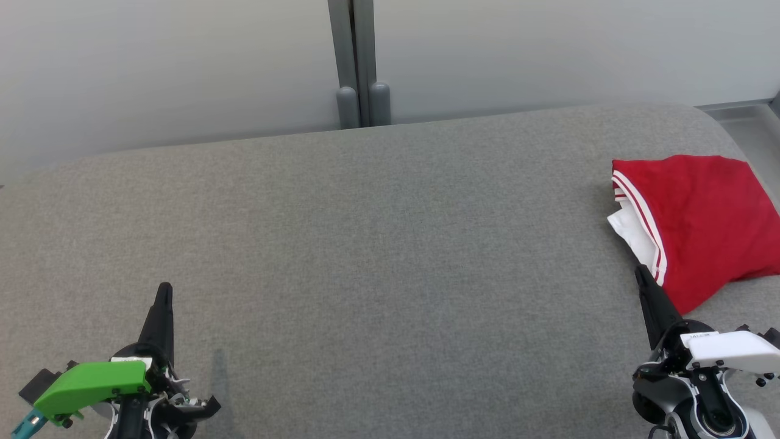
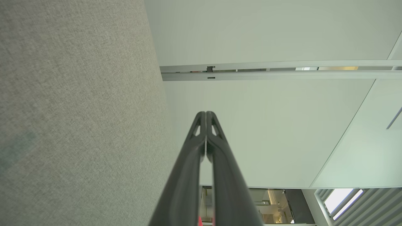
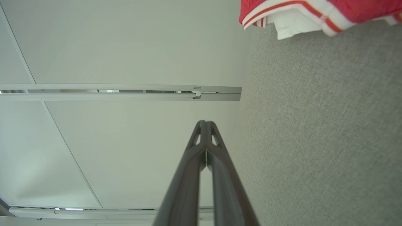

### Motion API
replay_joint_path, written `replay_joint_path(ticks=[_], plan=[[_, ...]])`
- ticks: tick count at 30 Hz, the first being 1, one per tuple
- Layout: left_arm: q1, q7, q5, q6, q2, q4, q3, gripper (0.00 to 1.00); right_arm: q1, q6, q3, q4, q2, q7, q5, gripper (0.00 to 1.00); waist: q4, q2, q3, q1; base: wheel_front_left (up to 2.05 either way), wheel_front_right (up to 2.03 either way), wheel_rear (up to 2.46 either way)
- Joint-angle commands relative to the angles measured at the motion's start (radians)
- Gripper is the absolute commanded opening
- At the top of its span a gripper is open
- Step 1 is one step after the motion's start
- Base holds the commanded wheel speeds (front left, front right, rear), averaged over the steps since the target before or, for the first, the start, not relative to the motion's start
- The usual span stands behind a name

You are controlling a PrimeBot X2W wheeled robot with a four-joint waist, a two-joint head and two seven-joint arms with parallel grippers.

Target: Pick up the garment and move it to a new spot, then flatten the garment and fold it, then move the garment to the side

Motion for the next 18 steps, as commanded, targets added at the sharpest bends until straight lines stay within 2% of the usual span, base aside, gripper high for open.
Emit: replay_joint_path(ticks=[1, 18], plan=[[-0.010, 0.004, -0.004, 0.002, 0.007, -0.001, 0.003, 0.00, 0.011, 0.000, -0.002, -0.004, -0.006, 0.003, 0.003, 0.00, 0.000, -0.0001, 0.000, 0.0000, 0.00, 0.00, 0.00], [-0.010, 0.004, -0.004, 0.002, 0.007, -0.001, 0.003, 0.00, 0.011, 0.000, -0.002, -0.004, -0.006, 0.003, 0.003, 0.00, 0.000, -0.0001, 0.000, 0.0000, 0.00, 0.00, 0.00]])
